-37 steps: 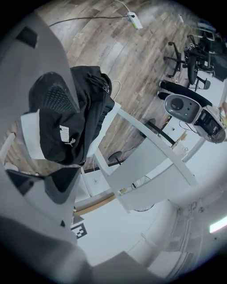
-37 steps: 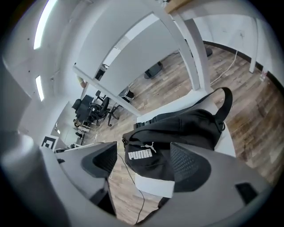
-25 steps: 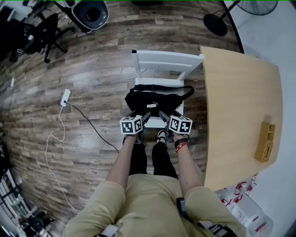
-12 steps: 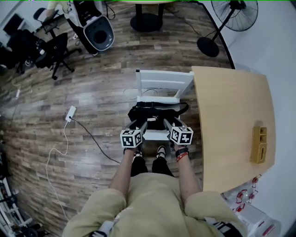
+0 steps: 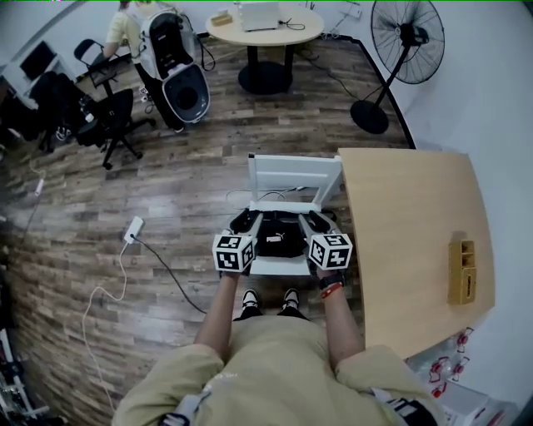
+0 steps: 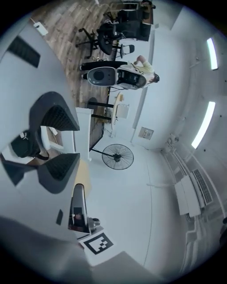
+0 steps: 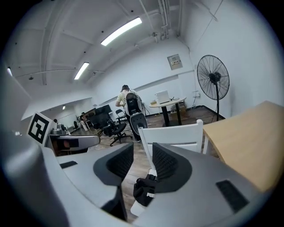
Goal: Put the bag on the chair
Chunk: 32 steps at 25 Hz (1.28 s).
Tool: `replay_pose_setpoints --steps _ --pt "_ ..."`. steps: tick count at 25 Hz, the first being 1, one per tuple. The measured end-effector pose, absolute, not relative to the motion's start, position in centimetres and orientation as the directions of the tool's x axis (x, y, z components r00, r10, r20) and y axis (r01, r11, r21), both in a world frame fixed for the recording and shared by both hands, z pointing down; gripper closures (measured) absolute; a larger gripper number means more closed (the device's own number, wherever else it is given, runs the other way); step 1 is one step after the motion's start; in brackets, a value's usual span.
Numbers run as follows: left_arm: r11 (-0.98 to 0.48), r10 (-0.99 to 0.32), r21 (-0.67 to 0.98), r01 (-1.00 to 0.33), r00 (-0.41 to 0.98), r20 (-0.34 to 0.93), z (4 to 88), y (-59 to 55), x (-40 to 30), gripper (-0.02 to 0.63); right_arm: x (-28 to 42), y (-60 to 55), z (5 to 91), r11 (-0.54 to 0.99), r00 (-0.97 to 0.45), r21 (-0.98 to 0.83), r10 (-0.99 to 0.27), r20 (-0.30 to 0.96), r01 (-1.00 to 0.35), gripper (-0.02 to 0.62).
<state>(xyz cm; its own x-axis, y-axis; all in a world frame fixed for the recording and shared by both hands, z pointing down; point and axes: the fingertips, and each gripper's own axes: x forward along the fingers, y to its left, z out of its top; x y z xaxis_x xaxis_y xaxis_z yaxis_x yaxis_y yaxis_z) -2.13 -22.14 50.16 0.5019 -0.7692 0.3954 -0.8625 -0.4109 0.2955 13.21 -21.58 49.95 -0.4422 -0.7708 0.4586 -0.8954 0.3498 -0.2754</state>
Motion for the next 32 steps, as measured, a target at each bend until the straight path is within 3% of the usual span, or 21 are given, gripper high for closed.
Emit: replay_pose_setpoints --steps 21,32 --pt "-0.483 -0.868 0.08 -0.872 0.489 0.087 33.3 -24.3 -0.5 0.557 14.7 -24.3 32.5 0.395 -0.407 -0.107 -0.904 0.132 -0.913 0.552" --pt "-0.517 -0.852 0.092 -0.851 0.522 0.042 31.8 -24.3 1.1 0.586 16.1 -24.4 31.6 0.384 -0.393 -0.096 -0.914 0.104 -0.918 0.572"
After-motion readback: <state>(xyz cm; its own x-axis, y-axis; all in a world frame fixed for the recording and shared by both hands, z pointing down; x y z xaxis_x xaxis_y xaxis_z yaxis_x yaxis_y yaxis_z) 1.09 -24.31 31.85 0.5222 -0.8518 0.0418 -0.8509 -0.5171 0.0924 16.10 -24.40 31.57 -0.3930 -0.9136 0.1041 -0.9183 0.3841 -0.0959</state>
